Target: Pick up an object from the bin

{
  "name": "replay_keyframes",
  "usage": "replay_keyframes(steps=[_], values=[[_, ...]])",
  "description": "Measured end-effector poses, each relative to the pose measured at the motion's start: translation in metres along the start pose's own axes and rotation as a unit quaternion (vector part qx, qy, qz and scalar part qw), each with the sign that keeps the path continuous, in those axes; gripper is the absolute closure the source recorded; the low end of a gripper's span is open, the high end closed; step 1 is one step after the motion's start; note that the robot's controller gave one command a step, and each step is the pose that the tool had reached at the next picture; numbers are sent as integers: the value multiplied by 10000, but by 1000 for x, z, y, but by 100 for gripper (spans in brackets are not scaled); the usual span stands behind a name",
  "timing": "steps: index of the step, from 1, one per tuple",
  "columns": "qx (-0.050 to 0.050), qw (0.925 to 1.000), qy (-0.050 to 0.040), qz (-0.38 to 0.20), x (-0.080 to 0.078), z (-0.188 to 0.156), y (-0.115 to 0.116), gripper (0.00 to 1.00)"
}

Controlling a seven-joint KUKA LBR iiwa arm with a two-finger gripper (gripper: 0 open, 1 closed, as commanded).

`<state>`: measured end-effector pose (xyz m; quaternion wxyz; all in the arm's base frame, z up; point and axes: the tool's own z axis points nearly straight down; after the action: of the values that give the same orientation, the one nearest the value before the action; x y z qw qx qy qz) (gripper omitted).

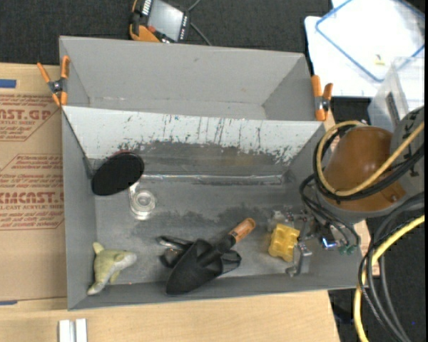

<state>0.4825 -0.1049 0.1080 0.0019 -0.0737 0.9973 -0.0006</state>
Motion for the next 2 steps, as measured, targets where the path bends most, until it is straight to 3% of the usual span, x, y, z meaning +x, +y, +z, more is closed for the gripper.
replay_keyframes(steps=[1, 2], values=[[2, 9950, -46, 995, 4, -53, -17, 0], [-14, 9910, 18, 1335, -11, 9, -29, 0]])
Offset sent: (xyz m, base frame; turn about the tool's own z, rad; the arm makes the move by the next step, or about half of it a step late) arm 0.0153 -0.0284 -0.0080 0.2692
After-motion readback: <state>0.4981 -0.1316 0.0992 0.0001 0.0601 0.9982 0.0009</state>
